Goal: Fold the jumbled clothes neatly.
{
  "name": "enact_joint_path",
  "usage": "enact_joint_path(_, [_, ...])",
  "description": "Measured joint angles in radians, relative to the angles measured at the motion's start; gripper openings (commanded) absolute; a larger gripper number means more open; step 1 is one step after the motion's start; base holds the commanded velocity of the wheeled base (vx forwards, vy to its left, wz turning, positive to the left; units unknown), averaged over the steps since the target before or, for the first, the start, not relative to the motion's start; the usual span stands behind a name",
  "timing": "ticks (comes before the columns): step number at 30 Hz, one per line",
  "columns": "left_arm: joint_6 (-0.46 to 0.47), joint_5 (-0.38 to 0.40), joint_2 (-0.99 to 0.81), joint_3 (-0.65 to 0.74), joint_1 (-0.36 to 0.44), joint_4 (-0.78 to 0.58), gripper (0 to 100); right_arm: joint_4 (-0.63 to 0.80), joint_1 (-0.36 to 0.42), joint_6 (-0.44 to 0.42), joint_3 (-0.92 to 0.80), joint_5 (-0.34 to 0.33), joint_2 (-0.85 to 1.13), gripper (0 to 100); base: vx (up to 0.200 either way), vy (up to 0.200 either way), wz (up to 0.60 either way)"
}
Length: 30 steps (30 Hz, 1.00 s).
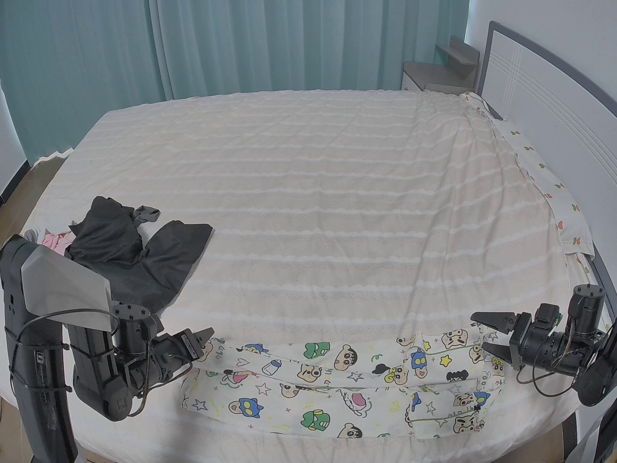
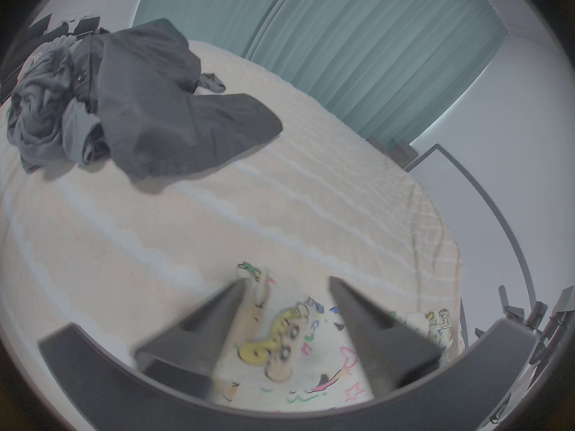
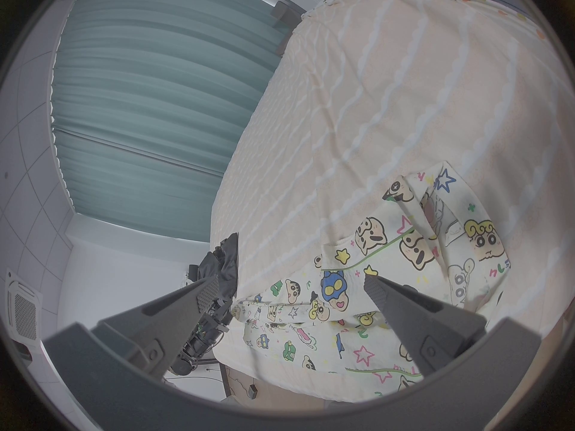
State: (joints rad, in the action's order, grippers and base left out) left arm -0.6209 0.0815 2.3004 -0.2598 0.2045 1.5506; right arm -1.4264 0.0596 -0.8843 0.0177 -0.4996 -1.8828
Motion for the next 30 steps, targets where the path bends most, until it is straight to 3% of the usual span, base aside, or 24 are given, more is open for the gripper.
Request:
enact_joint_path(9, [0.01, 0.006, 0.028, 0.038, -0.039, 0.002, 100, 0.0, 0.0, -0.001, 0.0, 0.0, -0.001, 100, 0.0, 0.0, 0.0])
enact_joint_path(21, [0.007, 0.072, -0.194, 0.144, -0.062, 0.002, 100, 0.001, 0.0, -0.001, 0.0, 0.0, -0.003, 100, 0.0, 0.0, 0.0])
enact_joint_path(30, [-0.007, 0.078, -0.265, 0.133, 0.026, 0.002, 100, 0.002, 0.0, 0.0, 0.0, 0.0, -0.006, 100, 0.0, 0.0, 0.0])
